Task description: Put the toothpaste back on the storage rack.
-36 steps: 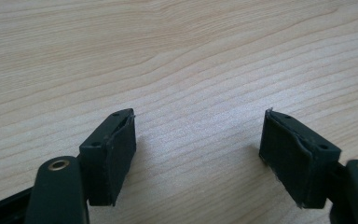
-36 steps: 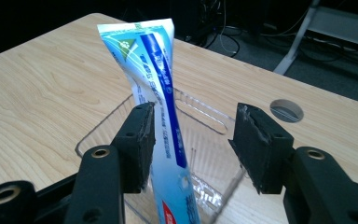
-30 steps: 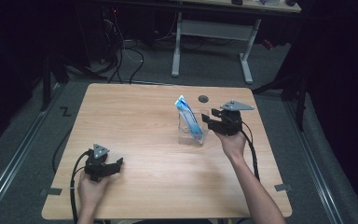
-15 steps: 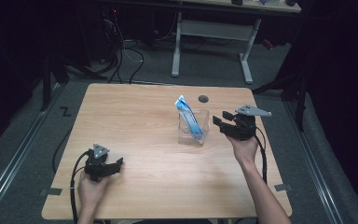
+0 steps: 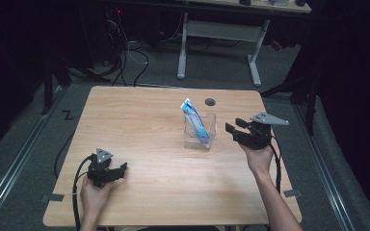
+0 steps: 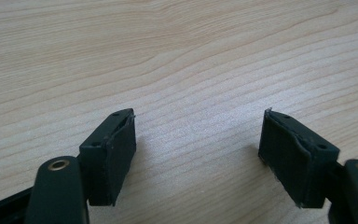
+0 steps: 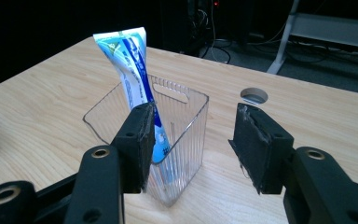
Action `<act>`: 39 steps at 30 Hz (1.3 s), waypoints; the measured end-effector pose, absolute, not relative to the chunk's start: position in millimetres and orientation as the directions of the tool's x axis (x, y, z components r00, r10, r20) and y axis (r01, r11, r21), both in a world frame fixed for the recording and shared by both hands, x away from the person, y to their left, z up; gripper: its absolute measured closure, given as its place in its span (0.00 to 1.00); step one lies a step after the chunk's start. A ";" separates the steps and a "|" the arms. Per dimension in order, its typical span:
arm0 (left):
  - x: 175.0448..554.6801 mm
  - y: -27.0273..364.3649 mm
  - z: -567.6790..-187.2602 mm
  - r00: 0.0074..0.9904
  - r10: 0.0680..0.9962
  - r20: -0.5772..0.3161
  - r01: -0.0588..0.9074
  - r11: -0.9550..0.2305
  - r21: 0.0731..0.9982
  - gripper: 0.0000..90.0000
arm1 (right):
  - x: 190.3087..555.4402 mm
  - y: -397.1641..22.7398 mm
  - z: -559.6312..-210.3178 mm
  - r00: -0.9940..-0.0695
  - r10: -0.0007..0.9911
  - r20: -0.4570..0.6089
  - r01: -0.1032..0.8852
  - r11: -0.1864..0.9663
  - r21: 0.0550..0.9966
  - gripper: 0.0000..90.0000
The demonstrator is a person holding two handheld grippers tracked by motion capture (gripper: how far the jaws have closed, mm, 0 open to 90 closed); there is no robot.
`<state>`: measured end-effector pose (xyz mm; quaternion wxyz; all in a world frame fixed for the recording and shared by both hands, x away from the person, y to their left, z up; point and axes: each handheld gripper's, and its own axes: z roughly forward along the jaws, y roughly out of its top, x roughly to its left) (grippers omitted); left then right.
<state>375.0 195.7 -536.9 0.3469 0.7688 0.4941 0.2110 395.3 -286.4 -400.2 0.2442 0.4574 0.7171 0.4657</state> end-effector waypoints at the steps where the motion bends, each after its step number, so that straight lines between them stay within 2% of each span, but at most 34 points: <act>1: 375.1 195.9 -536.9 0.423 0.906 -0.019 0.613 -0.270 0.742 0.31 | 394.5 -286.7 -400.8 -0.463 0.883 0.076 0.429 0.148 0.891 0.54; 39: 375.1 196.5 -536.7 0.423 0.906 -0.025 0.615 -0.266 0.742 0.30 | 357.5 -309.8 -419.2 -0.431 0.892 0.133 0.459 0.090 0.884 0.54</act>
